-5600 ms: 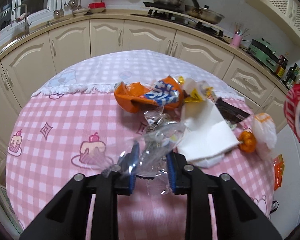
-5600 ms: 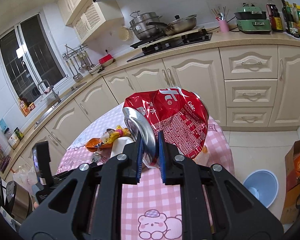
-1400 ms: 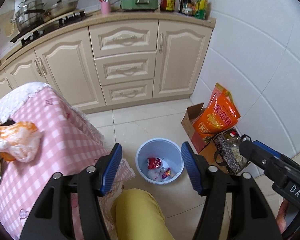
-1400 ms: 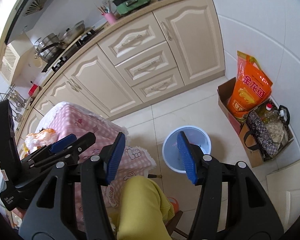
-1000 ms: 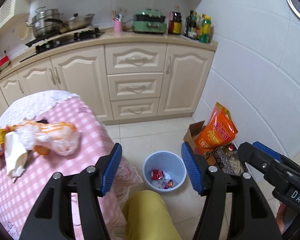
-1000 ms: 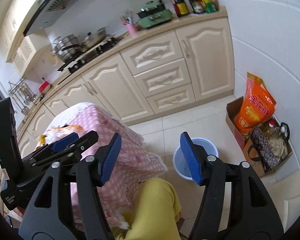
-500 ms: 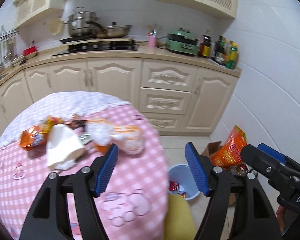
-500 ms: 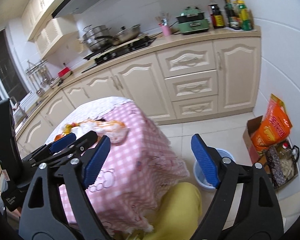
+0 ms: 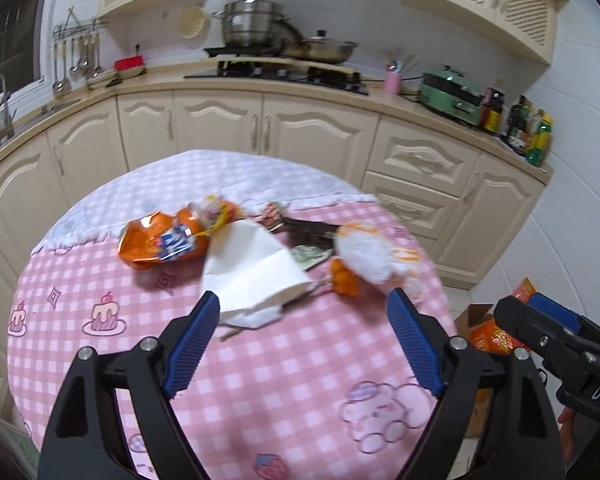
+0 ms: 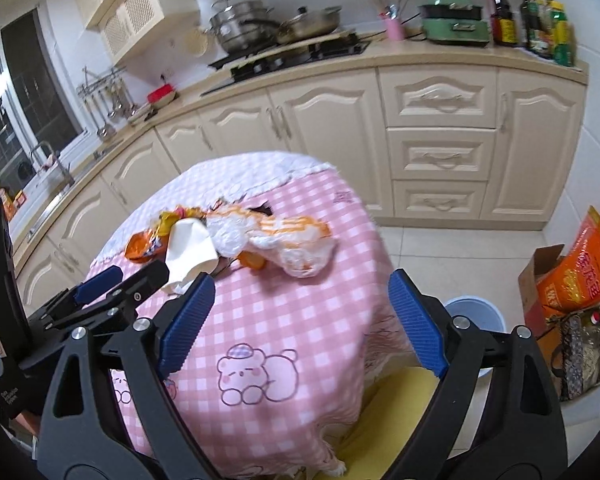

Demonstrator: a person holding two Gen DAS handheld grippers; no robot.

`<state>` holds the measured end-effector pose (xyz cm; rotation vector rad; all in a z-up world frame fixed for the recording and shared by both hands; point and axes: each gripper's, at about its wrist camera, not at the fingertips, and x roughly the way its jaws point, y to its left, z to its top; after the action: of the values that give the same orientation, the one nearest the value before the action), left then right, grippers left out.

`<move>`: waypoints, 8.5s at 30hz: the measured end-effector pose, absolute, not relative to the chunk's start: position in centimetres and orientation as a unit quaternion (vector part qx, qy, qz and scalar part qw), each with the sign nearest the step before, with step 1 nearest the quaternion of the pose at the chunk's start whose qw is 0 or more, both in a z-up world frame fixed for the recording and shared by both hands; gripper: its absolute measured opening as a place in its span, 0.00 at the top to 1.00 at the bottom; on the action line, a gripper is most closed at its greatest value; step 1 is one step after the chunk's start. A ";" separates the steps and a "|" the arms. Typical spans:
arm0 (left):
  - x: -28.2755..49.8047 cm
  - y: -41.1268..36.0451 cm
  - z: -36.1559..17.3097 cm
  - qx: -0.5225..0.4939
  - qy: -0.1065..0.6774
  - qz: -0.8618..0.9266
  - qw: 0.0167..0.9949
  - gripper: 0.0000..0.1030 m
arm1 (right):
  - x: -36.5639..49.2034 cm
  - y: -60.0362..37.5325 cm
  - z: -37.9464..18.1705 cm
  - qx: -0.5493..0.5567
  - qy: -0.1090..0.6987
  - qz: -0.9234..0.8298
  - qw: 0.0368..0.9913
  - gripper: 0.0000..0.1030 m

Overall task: Collect trash
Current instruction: 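Move both open tools back toward the table, then grasp the white paper cup with the left gripper while the right grasps the clear plastic bag, then carry the paper cup and plastic bag over the blue bin and open both grippers, then swing both open tools back to the table trash, then grasp the orange peel with the right gripper while the left grasps the crushed orange can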

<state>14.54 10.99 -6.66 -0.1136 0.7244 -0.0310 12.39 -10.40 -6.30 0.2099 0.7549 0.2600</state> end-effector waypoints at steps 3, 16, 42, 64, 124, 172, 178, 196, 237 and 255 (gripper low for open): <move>15.6 12.4 -7.4 -0.065 0.368 -0.008 0.928 0.18 | 13.4 -9.4 -6.9 0.091 0.377 0.134 0.912 0.15; 21.4 15.4 -10.7 -0.120 0.432 0.024 0.894 0.16 | 19.5 -7.0 -10.3 0.050 0.424 0.143 0.893 0.15; 26.2 15.4 -13.7 -0.083 0.450 0.072 0.886 0.23 | 24.1 -5.2 -12.5 0.029 0.419 0.218 0.881 0.48; 22.5 15.2 -11.1 -0.065 0.413 0.070 0.906 0.81 | 19.6 -7.8 -9.2 0.065 0.391 0.183 0.900 0.57; 23.0 -26.0 -19.9 0.142 0.472 -0.220 0.842 0.46 | 12.8 -41.2 -19.9 0.266 0.444 -0.096 0.851 0.56; 22.8 -22.8 -17.6 0.121 0.462 -0.187 0.858 0.40 | 13.2 -38.9 -18.0 0.270 0.452 -0.095 0.845 0.31; 21.2 -22.2 -15.8 0.118 0.444 -0.194 0.867 0.40 | 11.5 -38.1 -16.1 0.265 0.436 -0.095 0.855 0.30; 15.6 -16.0 -9.0 0.081 0.371 -0.200 0.903 0.38 | 6.8 -31.9 -8.9 0.231 0.367 -0.077 0.898 0.25; 15.9 13.5 -5.9 -0.049 0.340 0.025 0.939 0.33 | 15.1 -6.1 -7.0 0.082 0.403 0.122 0.903 0.20; 21.4 24.8 -10.1 -0.168 0.414 0.040 0.894 0.16 | 24.0 1.0 -13.5 0.024 0.467 0.161 0.869 0.68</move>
<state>21.44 24.78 -10.10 -0.3476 0.8597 0.0839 23.98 0.99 -13.53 0.0495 0.9776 0.3378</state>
